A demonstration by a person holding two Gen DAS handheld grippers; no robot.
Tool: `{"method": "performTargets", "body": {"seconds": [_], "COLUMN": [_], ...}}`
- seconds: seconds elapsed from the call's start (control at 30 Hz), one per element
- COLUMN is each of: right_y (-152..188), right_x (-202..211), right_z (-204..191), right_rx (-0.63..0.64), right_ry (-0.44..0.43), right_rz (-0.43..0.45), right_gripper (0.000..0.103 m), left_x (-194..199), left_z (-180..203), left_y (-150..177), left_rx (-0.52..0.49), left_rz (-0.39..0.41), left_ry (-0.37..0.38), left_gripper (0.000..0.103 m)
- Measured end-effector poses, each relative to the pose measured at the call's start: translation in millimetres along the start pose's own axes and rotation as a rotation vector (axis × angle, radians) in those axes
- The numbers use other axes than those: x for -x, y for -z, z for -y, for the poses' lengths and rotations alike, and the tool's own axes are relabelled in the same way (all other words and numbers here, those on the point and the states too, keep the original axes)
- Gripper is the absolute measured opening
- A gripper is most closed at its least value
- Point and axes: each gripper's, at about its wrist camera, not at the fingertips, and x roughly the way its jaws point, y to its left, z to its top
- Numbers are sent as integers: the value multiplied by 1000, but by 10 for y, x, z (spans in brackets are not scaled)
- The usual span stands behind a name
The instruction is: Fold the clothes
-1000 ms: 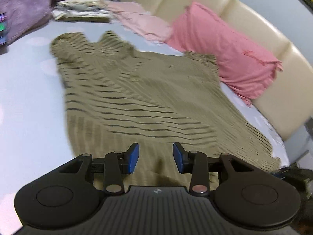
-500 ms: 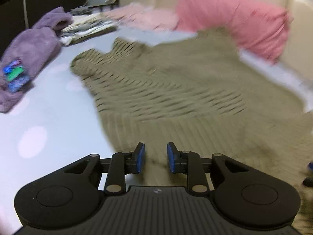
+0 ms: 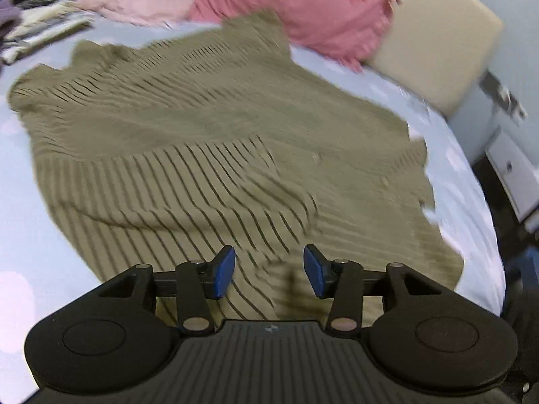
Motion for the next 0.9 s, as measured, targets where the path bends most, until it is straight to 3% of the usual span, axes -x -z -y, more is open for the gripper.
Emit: {"method": "performTargets", "body": {"seconds": [0.07, 0.1, 0.13, 0.33, 0.43, 0.47, 0.53, 0.6, 0.9], "right_y": [52, 79, 99, 174, 218, 225, 218, 223, 232], "right_x": [-16, 17, 72, 272, 251, 267, 313, 372, 326], "right_z": [5, -10, -13, 158, 60, 71, 183, 253, 418], "right_rx": [3, 7, 6, -96, -49, -64, -183, -262, -463], "right_ry": [1, -7, -12, -121, -156, -125, -77, -69, -94], "right_rz": [-37, -43, -52, -46, -138, -138, -110, -71, -19], "right_gripper": [27, 11, 3, 1, 6, 8, 26, 32, 40], "left_x": [-80, -96, -108, -38, -24, -22, -6, 6, 49], "left_z": [48, 57, 64, -47, -87, -79, -57, -25, -13], "left_y": [45, 50, 54, -15, -15, -19, -21, -21, -21], "left_rx": [-28, -33, -37, 17, 32, 27, 17, 6, 0], "left_rz": [-29, -32, -34, 15, 15, 15, 19, 22, 33], "left_ry": [-13, -18, -23, -23, -31, -32, -31, -29, -38], "left_gripper": [43, 42, 42, 42, 42, 42, 42, 42, 42]}}
